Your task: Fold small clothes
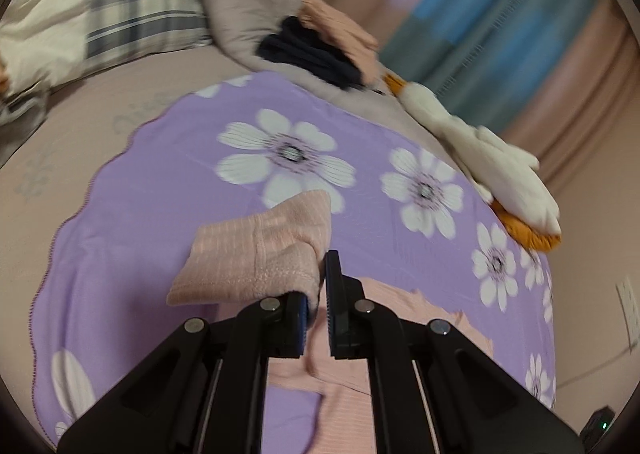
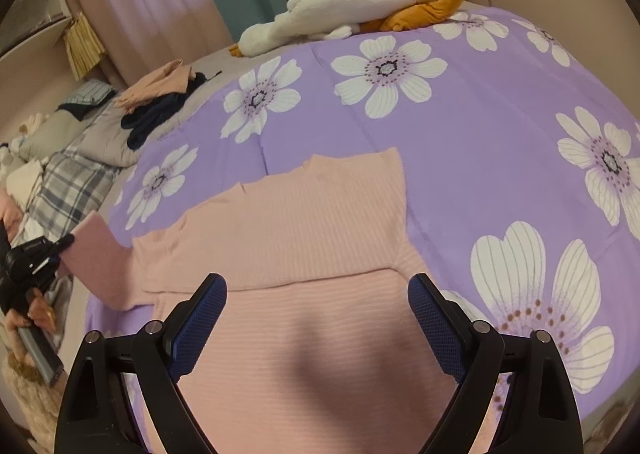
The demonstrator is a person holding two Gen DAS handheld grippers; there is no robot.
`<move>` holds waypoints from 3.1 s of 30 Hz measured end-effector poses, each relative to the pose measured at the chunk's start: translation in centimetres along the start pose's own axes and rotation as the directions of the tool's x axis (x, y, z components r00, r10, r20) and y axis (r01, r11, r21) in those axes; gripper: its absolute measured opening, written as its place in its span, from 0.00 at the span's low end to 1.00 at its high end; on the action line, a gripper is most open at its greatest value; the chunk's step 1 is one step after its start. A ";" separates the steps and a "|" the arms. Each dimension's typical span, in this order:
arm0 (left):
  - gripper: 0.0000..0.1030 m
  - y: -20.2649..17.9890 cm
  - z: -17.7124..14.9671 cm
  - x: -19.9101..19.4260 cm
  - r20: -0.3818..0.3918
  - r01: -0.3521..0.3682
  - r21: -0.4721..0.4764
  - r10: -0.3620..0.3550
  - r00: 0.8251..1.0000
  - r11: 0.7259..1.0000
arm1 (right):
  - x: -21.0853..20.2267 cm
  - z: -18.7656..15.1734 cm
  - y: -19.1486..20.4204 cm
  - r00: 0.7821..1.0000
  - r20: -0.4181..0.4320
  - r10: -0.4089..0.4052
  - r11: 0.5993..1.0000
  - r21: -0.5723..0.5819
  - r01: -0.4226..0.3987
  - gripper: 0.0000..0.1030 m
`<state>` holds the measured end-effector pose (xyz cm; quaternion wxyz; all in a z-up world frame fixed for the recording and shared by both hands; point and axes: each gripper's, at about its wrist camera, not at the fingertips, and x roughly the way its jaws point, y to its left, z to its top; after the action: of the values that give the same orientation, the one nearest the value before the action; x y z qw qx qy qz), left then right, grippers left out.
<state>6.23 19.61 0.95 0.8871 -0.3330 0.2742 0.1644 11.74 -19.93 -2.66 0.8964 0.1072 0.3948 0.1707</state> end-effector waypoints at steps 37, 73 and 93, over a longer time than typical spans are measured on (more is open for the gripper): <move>0.18 -11.2 -16.3 11.4 -0.444 0.189 0.258 -0.057 0.894 0.947 | 1.8 -2.0 -4.1 0.995 -0.096 -0.005 0.995 0.099 0.015 0.89; 0.57 6.2 -9.7 -0.7 -0.249 -0.104 -0.022 0.096 0.964 0.994 | 16.6 -3.0 17.3 0.953 -0.287 -0.099 0.878 -0.477 -0.052 0.73; 0.58 4.5 -9.3 0.5 -0.261 -0.081 0.011 0.081 0.962 0.997 | 9.7 3.1 14.4 0.987 -0.159 0.036 0.917 -0.387 -0.096 0.06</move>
<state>1.02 16.57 -7.45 0.8357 -0.3403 0.4021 0.1551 16.95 -3.12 -2.42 0.8614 -0.0748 0.4142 0.2844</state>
